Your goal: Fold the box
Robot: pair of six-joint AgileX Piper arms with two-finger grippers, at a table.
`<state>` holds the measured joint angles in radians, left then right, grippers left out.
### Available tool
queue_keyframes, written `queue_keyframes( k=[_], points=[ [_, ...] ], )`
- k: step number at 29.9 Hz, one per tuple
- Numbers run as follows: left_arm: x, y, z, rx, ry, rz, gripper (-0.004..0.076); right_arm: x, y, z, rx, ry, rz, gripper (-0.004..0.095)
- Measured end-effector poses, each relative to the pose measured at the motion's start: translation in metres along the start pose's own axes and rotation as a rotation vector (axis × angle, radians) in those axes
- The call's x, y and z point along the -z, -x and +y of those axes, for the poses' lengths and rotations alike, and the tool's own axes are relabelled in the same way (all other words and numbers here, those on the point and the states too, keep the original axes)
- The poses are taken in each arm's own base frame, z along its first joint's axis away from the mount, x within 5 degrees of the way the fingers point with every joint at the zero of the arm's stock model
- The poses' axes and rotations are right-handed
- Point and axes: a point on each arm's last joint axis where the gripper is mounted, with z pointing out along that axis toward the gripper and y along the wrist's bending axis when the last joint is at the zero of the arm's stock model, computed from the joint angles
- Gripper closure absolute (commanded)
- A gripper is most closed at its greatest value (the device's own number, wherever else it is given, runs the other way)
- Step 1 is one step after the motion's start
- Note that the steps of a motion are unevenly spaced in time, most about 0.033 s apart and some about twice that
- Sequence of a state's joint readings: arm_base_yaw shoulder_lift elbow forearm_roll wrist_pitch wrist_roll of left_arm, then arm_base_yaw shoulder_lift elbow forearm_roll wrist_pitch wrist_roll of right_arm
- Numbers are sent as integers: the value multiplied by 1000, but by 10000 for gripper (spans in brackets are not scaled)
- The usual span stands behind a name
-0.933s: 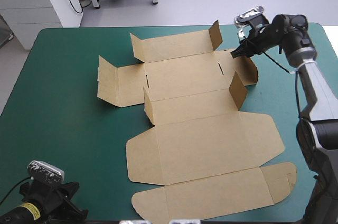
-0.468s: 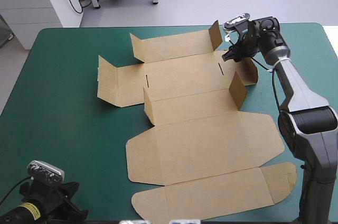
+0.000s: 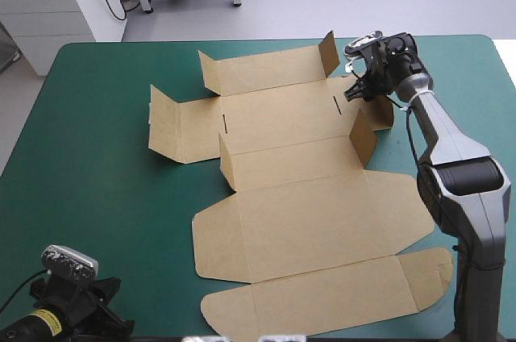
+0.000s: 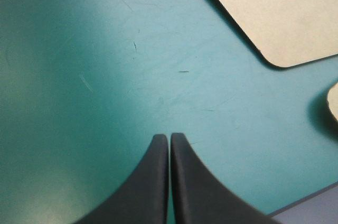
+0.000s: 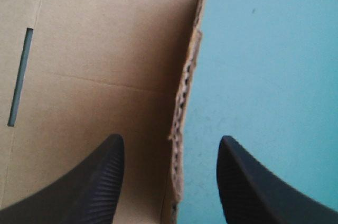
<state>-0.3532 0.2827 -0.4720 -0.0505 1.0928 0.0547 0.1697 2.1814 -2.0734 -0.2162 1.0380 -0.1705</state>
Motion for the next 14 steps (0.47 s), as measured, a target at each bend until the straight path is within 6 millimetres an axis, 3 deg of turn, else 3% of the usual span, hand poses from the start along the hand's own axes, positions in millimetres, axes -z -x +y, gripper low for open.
queue_keyframes(
  k=[5, 11, 14],
  points=[
    [0, 0, 0, 0, 0, 0, 731, -4, -4, 1, -3, 1, 41, 654],
    [0, 0, 0, 0, 0, 0, 731, -6, -9, -6, -26, -10, 77, 922],
    [0, 0, 0, 0, 0, 0, 731, -7, -11, -12, -35, -21, 84, 928]
  ],
)
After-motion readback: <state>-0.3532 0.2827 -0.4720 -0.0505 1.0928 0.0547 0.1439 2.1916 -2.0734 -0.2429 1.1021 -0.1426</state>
